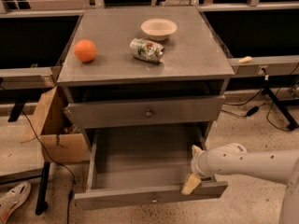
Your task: Close middle drawer
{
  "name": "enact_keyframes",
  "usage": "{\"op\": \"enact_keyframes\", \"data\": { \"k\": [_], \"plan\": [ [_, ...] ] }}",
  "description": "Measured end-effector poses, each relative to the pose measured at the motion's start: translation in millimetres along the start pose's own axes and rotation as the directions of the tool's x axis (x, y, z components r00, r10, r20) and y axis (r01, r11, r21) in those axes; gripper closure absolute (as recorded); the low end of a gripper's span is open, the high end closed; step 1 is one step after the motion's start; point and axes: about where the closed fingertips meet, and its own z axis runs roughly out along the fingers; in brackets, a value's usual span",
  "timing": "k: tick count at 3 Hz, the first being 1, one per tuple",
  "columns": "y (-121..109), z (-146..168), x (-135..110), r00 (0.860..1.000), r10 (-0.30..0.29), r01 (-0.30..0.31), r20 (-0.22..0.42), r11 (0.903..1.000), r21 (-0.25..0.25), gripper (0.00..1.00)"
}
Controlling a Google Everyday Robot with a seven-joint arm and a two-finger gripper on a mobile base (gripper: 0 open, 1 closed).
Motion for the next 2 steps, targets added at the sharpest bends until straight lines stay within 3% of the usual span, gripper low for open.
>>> {"op": "enact_keyframes", "data": {
  "k": [2],
  "plan": [
    [-6.4, -6.5, 8.9, 0.999, 0.033, -0.034, 0.016, 0.9985, 0.044, 0.00]
  ]
}}
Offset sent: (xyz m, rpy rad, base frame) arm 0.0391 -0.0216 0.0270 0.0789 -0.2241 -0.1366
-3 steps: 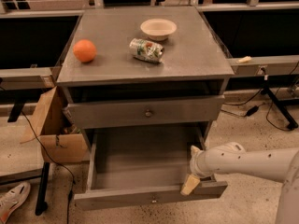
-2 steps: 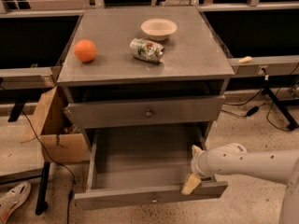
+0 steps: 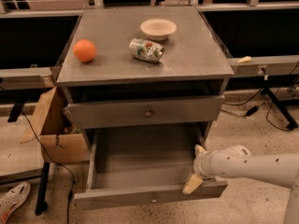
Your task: Close middle drawer
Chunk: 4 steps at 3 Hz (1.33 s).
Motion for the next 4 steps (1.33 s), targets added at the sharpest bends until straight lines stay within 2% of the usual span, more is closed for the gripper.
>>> {"op": "enact_keyframes", "data": {
  "k": [4],
  "plan": [
    [-14.2, -1.9, -7.4, 1.000, 0.003, -0.004, 0.021, 0.9986, 0.052, 0.00]
  ]
}}
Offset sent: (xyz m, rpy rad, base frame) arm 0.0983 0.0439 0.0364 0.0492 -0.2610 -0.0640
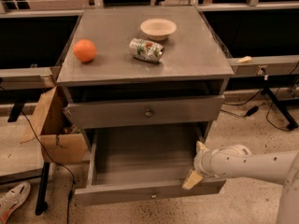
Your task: Close middle drawer
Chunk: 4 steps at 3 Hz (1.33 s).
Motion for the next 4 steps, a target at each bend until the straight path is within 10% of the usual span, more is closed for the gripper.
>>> {"op": "enact_keyframes", "data": {
  "k": [2, 4],
  "plan": [
    [-9.2, 5.0, -14.3, 1.000, -0.003, 0.002, 0.022, 0.9997, 0.023, 0.00],
    [-14.2, 13.5, -22.1, 0.999, 0.007, -0.009, 0.036, 0.9993, 0.036, 0.49]
  ]
}}
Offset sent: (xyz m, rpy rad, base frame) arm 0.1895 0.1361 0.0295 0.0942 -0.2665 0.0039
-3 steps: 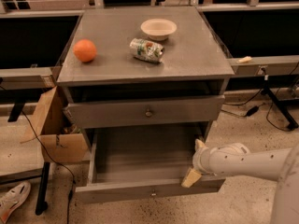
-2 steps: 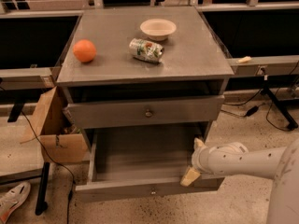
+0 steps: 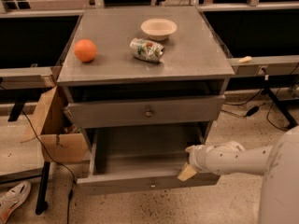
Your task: Close middle drawer
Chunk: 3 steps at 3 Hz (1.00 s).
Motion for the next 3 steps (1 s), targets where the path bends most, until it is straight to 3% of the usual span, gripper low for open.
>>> {"op": "enact_keyframes", "data": {
  "k": [1, 2, 3],
  "plan": [
    [-0.1, 1.3, 0.5, 1.000, 0.011, -0.011, 0.003, 0.9999, 0.005, 0.80],
    [1.1, 0.6, 0.8, 1.000, 0.011, -0.011, 0.003, 0.9999, 0.005, 1.00],
    [-7.9, 8.2, -3.7, 1.000, 0.023, -0.024, 0.013, 0.9995, 0.023, 0.00]
  ]
}}
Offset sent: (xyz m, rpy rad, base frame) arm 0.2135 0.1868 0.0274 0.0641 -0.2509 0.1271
